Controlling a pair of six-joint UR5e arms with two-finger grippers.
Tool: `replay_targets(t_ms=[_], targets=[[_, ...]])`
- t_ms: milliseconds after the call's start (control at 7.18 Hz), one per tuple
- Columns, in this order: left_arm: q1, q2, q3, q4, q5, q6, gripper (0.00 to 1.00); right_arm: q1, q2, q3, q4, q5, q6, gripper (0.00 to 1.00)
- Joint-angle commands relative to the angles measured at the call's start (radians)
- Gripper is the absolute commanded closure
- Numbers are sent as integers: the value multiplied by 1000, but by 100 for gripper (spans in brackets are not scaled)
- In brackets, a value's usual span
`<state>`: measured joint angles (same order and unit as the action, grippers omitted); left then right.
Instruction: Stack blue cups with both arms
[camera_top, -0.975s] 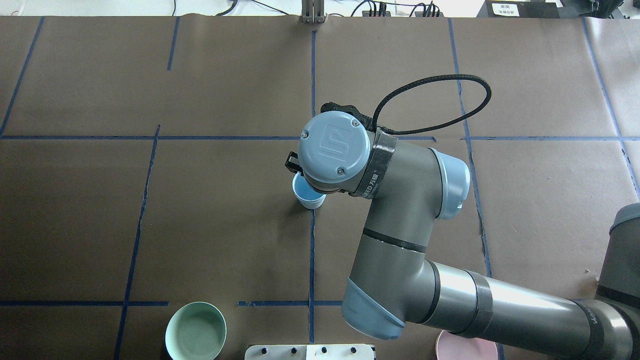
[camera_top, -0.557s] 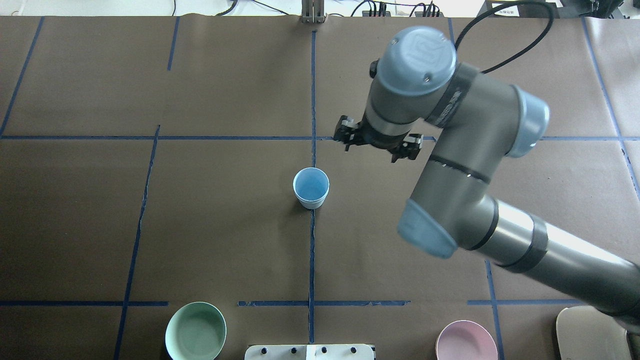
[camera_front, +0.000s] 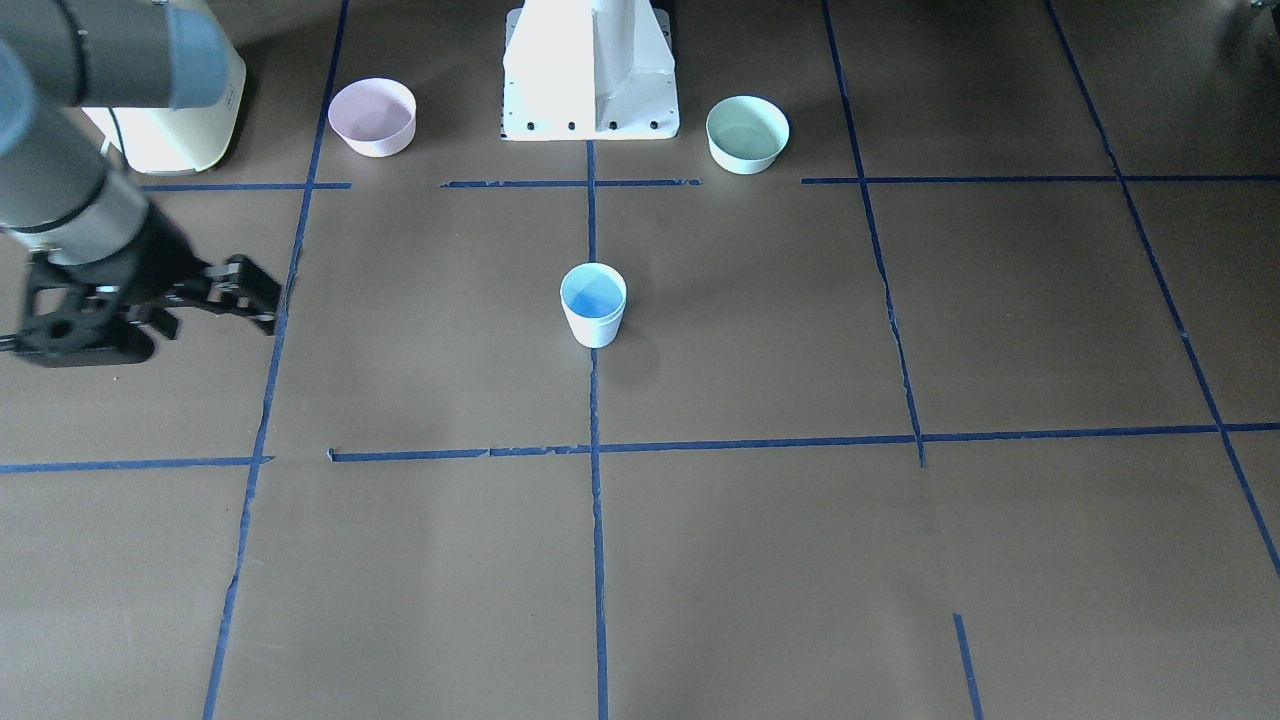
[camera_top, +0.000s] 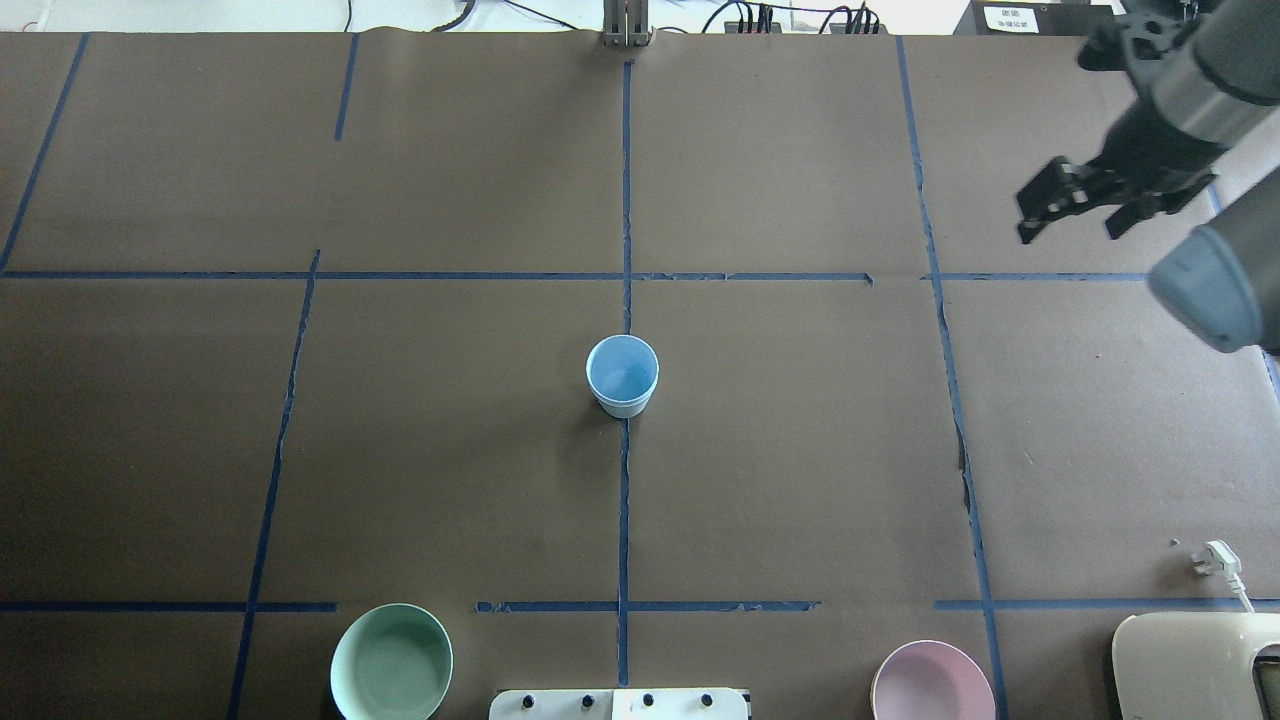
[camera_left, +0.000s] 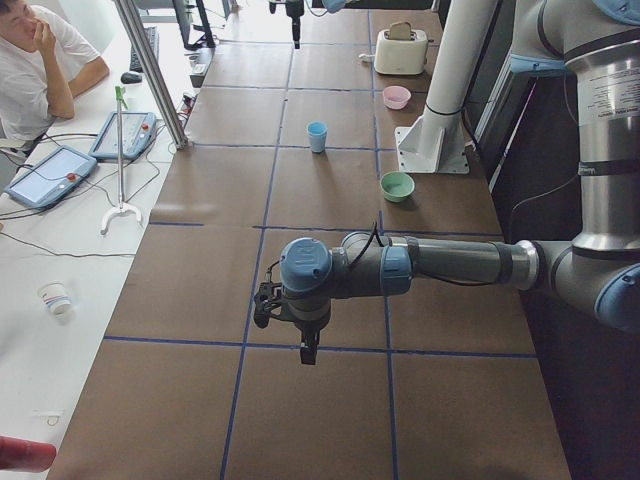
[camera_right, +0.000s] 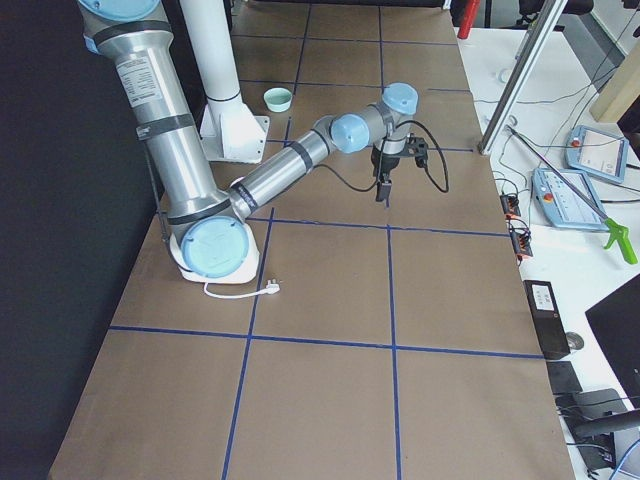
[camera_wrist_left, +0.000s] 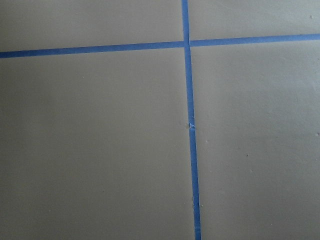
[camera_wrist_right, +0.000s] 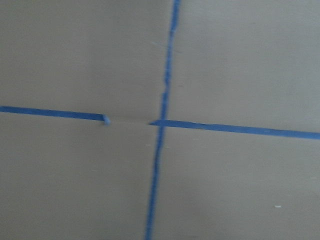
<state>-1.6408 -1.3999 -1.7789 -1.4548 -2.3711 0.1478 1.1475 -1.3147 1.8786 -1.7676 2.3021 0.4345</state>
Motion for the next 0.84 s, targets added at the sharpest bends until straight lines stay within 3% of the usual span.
replay_targets(t_ms=[0, 279, 557, 697], targets=[[1, -2, 6, -13, 3, 3, 0, 226, -254, 25, 2, 64, -442, 0], [1, 2, -2, -19, 6, 3, 0, 357, -441, 34, 46, 57, -623, 0], [7, 9, -8, -19, 3, 3, 0, 391, -568, 22, 150, 45, -622, 0], [9, 9, -7, -39, -3, 3, 0, 394, -578, 36, 158, 49, -597, 0]])
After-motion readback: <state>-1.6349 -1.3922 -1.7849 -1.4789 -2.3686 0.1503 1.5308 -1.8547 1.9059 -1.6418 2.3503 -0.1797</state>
